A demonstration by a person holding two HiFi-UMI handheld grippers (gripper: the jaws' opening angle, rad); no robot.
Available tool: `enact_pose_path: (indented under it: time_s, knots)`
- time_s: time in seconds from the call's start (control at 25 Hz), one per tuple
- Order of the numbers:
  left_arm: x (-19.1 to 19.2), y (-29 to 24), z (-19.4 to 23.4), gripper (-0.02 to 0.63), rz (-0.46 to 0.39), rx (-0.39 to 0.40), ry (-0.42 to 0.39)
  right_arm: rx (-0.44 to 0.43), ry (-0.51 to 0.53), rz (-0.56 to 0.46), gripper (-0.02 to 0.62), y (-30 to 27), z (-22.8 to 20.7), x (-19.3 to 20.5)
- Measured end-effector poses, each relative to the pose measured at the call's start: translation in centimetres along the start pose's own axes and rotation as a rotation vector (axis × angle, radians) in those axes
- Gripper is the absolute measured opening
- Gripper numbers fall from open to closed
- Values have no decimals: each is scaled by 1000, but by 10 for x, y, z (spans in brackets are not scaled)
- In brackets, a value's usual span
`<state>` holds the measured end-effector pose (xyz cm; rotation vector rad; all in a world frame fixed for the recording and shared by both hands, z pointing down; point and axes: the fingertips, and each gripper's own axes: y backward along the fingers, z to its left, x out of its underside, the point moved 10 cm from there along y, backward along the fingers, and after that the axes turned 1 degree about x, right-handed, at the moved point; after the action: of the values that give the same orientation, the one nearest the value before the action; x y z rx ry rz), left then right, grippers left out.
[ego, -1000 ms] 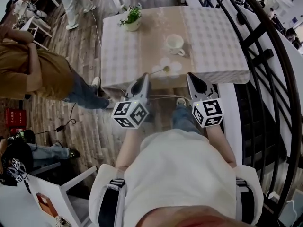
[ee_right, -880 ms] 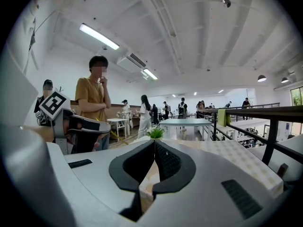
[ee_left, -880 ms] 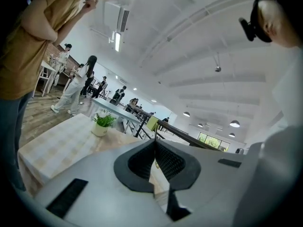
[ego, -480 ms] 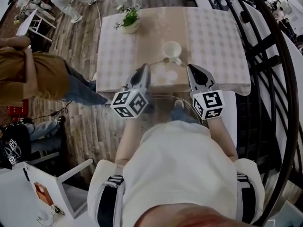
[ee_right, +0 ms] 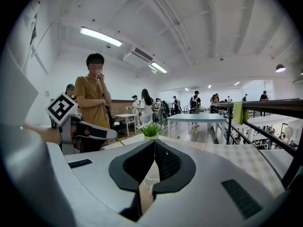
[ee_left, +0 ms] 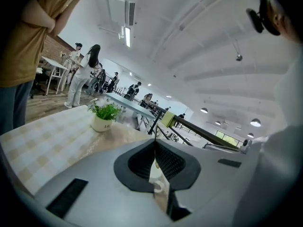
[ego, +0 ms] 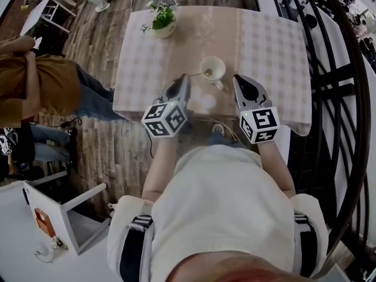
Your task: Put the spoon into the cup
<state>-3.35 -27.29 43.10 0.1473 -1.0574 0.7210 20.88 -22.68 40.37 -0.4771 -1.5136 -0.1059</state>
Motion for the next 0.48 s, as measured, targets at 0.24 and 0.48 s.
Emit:
enact_pose_path:
  time_s: [0.24,0.48]
  knots:
    - [13,-4,8,5,45,-26,1,-33,-9,19,2,-11,3,8]
    - [28,-17,13,5,93,-65,23,-62,-22,58,2,-22,-8,18]
